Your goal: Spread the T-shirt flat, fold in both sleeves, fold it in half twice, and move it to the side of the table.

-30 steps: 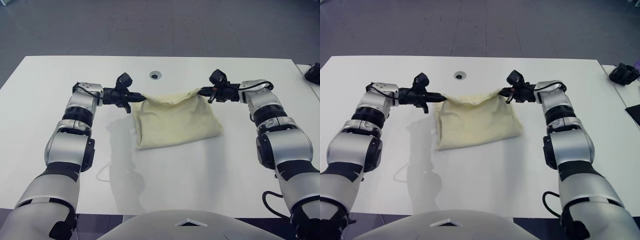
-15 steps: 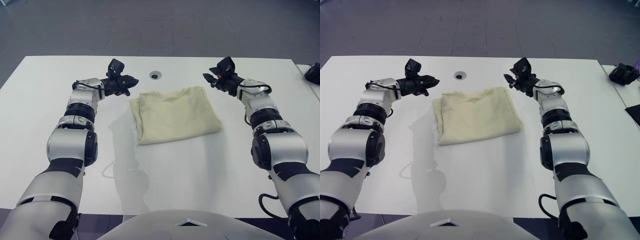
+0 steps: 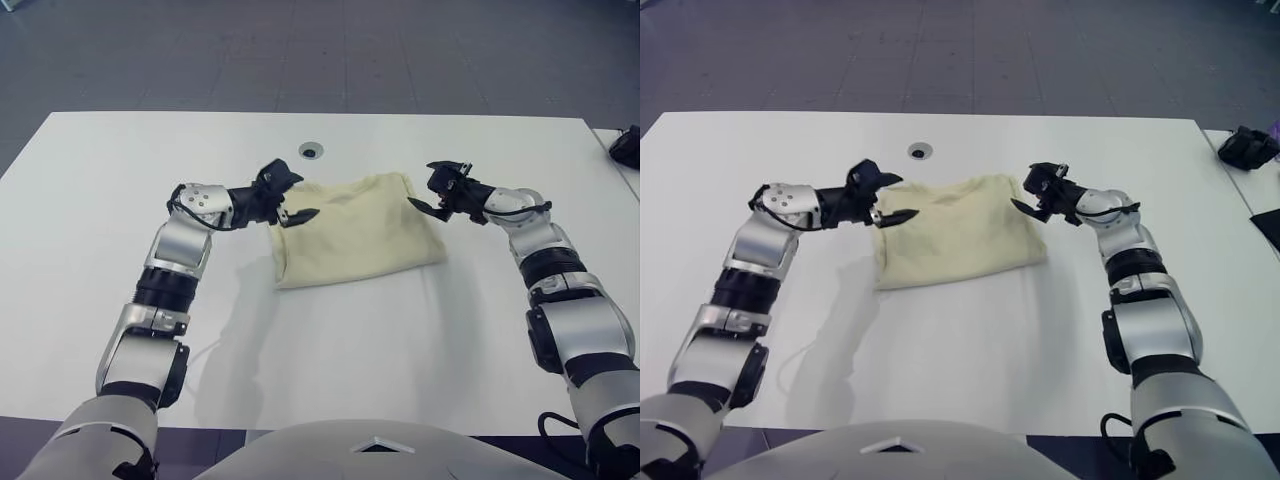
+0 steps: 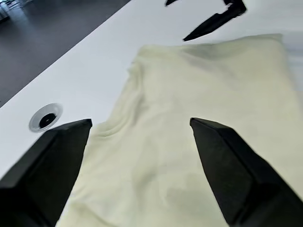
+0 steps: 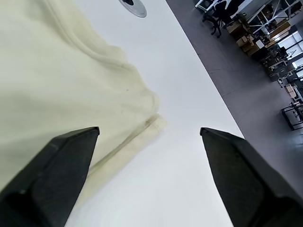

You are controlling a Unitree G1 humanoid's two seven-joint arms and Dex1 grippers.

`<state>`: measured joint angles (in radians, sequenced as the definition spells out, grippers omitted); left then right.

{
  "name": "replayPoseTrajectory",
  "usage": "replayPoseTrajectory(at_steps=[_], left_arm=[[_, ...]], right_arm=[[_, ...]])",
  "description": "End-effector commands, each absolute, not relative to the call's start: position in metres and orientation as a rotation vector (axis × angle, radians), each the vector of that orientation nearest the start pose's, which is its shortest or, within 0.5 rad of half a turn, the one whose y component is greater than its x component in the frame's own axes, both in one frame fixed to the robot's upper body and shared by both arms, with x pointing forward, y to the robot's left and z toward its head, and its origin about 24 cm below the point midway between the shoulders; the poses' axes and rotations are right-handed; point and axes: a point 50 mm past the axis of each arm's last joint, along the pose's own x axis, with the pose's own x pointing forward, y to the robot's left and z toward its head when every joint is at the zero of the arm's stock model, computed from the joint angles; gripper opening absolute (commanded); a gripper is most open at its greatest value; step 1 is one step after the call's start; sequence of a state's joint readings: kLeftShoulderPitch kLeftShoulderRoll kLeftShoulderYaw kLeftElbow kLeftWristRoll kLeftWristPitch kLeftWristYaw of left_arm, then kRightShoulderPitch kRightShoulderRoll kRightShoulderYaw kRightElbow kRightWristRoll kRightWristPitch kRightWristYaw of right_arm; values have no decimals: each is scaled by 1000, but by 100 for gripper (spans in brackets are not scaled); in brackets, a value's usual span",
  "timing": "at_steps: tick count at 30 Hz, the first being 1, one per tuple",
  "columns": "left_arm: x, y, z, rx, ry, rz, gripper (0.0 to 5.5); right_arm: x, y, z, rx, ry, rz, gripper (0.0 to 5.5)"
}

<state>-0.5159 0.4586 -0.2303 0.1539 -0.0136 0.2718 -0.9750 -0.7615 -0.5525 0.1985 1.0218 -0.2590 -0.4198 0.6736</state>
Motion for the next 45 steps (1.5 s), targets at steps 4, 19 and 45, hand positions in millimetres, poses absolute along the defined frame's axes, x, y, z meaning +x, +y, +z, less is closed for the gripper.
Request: replayPoseTrajectory(at_steps=[4, 19, 45], left_arm=[[290, 148, 88, 800, 360, -1146, 507], [313, 187, 92, 1101, 460, -1119, 537], [309, 176, 107, 958, 265, -1096, 537]], right_arm=[[342, -228, 76, -981, 220, 840, 511], [254, -194, 82, -1112, 254, 1350, 538], [263, -209, 119, -1037, 205, 1020, 538]])
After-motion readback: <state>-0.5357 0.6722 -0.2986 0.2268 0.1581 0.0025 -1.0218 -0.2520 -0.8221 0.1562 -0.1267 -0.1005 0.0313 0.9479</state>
